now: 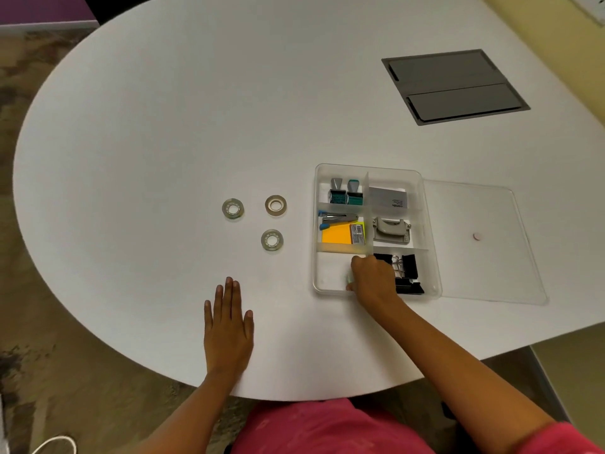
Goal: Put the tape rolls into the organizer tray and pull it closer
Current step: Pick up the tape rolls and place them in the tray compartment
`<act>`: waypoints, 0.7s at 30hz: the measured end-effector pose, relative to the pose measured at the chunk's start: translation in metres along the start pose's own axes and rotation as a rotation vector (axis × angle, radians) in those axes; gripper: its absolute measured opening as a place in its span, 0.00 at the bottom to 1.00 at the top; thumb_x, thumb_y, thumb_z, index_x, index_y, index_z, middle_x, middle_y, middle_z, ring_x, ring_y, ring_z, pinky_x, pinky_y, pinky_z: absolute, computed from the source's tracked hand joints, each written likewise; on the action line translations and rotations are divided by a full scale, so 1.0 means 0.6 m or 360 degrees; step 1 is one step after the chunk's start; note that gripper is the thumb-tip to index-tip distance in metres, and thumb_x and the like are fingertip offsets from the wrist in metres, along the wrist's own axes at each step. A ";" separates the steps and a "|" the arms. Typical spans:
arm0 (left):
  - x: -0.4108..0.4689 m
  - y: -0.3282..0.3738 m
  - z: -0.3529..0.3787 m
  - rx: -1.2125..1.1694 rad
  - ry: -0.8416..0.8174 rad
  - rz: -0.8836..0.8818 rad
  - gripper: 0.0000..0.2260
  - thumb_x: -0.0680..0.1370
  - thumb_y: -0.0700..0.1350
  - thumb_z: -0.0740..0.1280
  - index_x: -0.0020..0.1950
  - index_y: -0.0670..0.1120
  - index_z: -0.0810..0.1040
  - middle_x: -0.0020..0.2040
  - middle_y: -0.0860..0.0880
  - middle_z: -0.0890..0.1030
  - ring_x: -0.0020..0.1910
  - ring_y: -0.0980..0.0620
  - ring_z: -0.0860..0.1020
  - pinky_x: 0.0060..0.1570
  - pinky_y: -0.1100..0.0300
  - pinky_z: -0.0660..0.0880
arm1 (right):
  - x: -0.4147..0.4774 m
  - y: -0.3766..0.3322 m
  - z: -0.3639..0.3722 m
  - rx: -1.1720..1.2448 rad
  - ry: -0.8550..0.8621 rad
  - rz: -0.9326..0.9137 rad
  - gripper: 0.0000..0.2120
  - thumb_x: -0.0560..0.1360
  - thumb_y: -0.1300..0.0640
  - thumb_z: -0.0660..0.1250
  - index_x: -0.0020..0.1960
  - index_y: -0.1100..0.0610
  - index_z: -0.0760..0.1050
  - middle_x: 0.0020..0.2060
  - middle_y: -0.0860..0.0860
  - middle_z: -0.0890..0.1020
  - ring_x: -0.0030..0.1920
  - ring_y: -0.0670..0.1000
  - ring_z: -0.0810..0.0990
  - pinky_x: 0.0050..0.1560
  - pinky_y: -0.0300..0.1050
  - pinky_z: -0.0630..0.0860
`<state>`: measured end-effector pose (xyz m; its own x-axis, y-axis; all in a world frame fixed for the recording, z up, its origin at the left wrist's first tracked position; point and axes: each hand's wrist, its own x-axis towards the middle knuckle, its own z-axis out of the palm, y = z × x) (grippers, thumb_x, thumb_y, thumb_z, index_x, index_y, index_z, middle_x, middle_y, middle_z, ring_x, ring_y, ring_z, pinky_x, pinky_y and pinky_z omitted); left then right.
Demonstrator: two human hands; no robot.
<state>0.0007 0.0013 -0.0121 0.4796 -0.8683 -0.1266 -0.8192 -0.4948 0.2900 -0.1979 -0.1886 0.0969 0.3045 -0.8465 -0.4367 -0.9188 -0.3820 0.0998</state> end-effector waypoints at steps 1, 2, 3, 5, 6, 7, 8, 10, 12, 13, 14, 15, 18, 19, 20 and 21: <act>0.000 0.000 -0.001 -0.0001 -0.0007 -0.0004 0.28 0.79 0.52 0.46 0.78 0.44 0.49 0.79 0.47 0.51 0.78 0.49 0.49 0.77 0.49 0.46 | 0.002 -0.005 0.000 -0.0063 -0.0010 -0.0001 0.12 0.74 0.56 0.71 0.55 0.60 0.76 0.51 0.56 0.82 0.52 0.56 0.82 0.48 0.45 0.77; 0.001 0.001 -0.001 -0.0003 -0.0015 -0.0008 0.28 0.79 0.52 0.45 0.78 0.44 0.49 0.79 0.47 0.51 0.78 0.50 0.49 0.77 0.48 0.47 | 0.003 -0.009 0.000 -0.0109 -0.0022 0.0010 0.11 0.74 0.58 0.71 0.55 0.59 0.77 0.51 0.55 0.82 0.51 0.55 0.82 0.48 0.45 0.77; 0.000 0.001 -0.002 -0.0005 -0.0022 -0.0012 0.28 0.79 0.52 0.45 0.78 0.44 0.49 0.79 0.47 0.51 0.78 0.50 0.49 0.77 0.48 0.47 | 0.004 -0.012 0.000 -0.0137 -0.0034 0.0031 0.11 0.74 0.59 0.71 0.55 0.59 0.77 0.51 0.55 0.82 0.51 0.55 0.82 0.47 0.44 0.77; 0.000 0.003 -0.004 -0.0018 -0.0033 -0.0019 0.28 0.79 0.53 0.45 0.78 0.44 0.49 0.79 0.47 0.51 0.78 0.49 0.49 0.77 0.47 0.47 | 0.005 -0.016 -0.001 -0.0156 -0.0070 0.0083 0.11 0.73 0.60 0.72 0.54 0.58 0.77 0.50 0.54 0.82 0.50 0.55 0.83 0.46 0.44 0.77; 0.000 0.004 -0.005 -0.0026 -0.0039 -0.0020 0.28 0.79 0.54 0.44 0.78 0.44 0.48 0.79 0.47 0.50 0.78 0.49 0.49 0.77 0.47 0.47 | 0.006 -0.017 -0.001 -0.0161 -0.0091 0.0104 0.11 0.72 0.60 0.72 0.54 0.58 0.78 0.50 0.53 0.82 0.50 0.54 0.83 0.45 0.44 0.77; 0.000 0.004 -0.006 -0.0030 -0.0044 -0.0018 0.29 0.79 0.56 0.42 0.78 0.44 0.48 0.79 0.47 0.50 0.78 0.49 0.48 0.77 0.47 0.47 | 0.007 -0.016 -0.001 -0.0159 -0.0112 0.0120 0.11 0.72 0.61 0.72 0.54 0.58 0.78 0.50 0.53 0.82 0.50 0.54 0.83 0.45 0.43 0.77; 0.001 0.005 -0.007 -0.0031 -0.0050 -0.0013 0.30 0.79 0.57 0.39 0.78 0.44 0.48 0.79 0.47 0.49 0.78 0.49 0.48 0.77 0.47 0.46 | 0.007 -0.016 0.000 -0.0141 -0.0124 0.0134 0.11 0.72 0.61 0.72 0.54 0.57 0.78 0.50 0.53 0.82 0.50 0.54 0.83 0.44 0.43 0.76; 0.002 0.006 -0.009 -0.0047 -0.0063 -0.0002 0.32 0.78 0.59 0.35 0.78 0.44 0.46 0.79 0.47 0.48 0.78 0.49 0.47 0.77 0.47 0.45 | 0.005 -0.014 -0.002 -0.0059 -0.0108 0.0154 0.11 0.73 0.58 0.72 0.54 0.58 0.77 0.50 0.54 0.82 0.50 0.55 0.83 0.44 0.43 0.76; 0.003 0.007 -0.011 -0.0096 -0.0082 -0.0005 0.31 0.78 0.59 0.37 0.78 0.45 0.45 0.79 0.48 0.47 0.78 0.49 0.46 0.77 0.47 0.44 | 0.000 -0.016 -0.011 0.0055 -0.0012 0.0158 0.15 0.74 0.53 0.70 0.56 0.59 0.75 0.51 0.55 0.82 0.50 0.56 0.82 0.45 0.45 0.77; 0.004 0.007 -0.012 -0.0125 -0.0092 -0.0007 0.31 0.78 0.59 0.39 0.78 0.45 0.45 0.79 0.48 0.46 0.78 0.50 0.45 0.77 0.47 0.44 | -0.003 -0.019 -0.016 0.0117 0.0079 0.0144 0.16 0.75 0.51 0.69 0.58 0.60 0.74 0.52 0.56 0.81 0.50 0.57 0.82 0.45 0.46 0.78; 0.006 0.007 -0.013 -0.0152 -0.0100 -0.0006 0.31 0.78 0.59 0.40 0.78 0.45 0.45 0.79 0.49 0.46 0.78 0.50 0.44 0.77 0.48 0.43 | -0.006 -0.024 -0.022 0.0185 0.0189 0.0113 0.16 0.76 0.51 0.68 0.59 0.59 0.73 0.53 0.56 0.81 0.49 0.57 0.83 0.45 0.47 0.78; 0.009 0.006 -0.015 -0.0172 -0.0103 -0.0001 0.31 0.78 0.59 0.39 0.78 0.45 0.45 0.79 0.49 0.46 0.78 0.50 0.44 0.77 0.48 0.43 | -0.010 -0.031 -0.029 0.0251 0.0304 0.0067 0.16 0.76 0.51 0.67 0.59 0.59 0.73 0.54 0.56 0.80 0.49 0.57 0.83 0.44 0.47 0.79; 0.029 0.005 -0.019 -0.0219 -0.0093 -0.0014 0.31 0.78 0.58 0.41 0.78 0.45 0.45 0.79 0.49 0.47 0.79 0.50 0.44 0.78 0.48 0.44 | -0.004 -0.064 -0.048 0.0391 0.0478 -0.0148 0.16 0.77 0.53 0.66 0.63 0.57 0.72 0.58 0.55 0.79 0.50 0.58 0.82 0.43 0.47 0.78; 0.039 0.005 -0.020 -0.0231 -0.0085 -0.0024 0.31 0.78 0.57 0.42 0.78 0.44 0.46 0.79 0.48 0.47 0.79 0.50 0.44 0.78 0.48 0.44 | 0.003 -0.078 -0.052 0.0445 0.0486 -0.0237 0.16 0.77 0.54 0.66 0.64 0.56 0.72 0.58 0.55 0.79 0.51 0.58 0.82 0.43 0.48 0.77; 0.050 0.004 -0.021 -0.0239 -0.0078 -0.0034 0.31 0.78 0.58 0.42 0.78 0.44 0.46 0.79 0.49 0.47 0.79 0.49 0.44 0.78 0.48 0.45 | 0.012 -0.093 -0.054 0.0488 0.0482 -0.0324 0.17 0.77 0.55 0.66 0.64 0.56 0.71 0.58 0.55 0.78 0.52 0.58 0.81 0.44 0.48 0.78; 0.061 0.003 -0.022 -0.0235 -0.0074 -0.0040 0.31 0.78 0.59 0.41 0.78 0.45 0.45 0.79 0.49 0.47 0.79 0.49 0.44 0.78 0.48 0.44 | 0.021 -0.108 -0.054 0.0503 0.0473 -0.0401 0.17 0.77 0.56 0.66 0.65 0.56 0.71 0.59 0.56 0.78 0.52 0.57 0.80 0.44 0.49 0.78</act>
<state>0.0209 -0.0307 -0.0039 0.4814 -0.8582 -0.1783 -0.7504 -0.5086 0.4222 -0.1265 -0.1867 0.1136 0.5428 -0.8291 -0.1340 -0.8247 -0.4961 -0.2716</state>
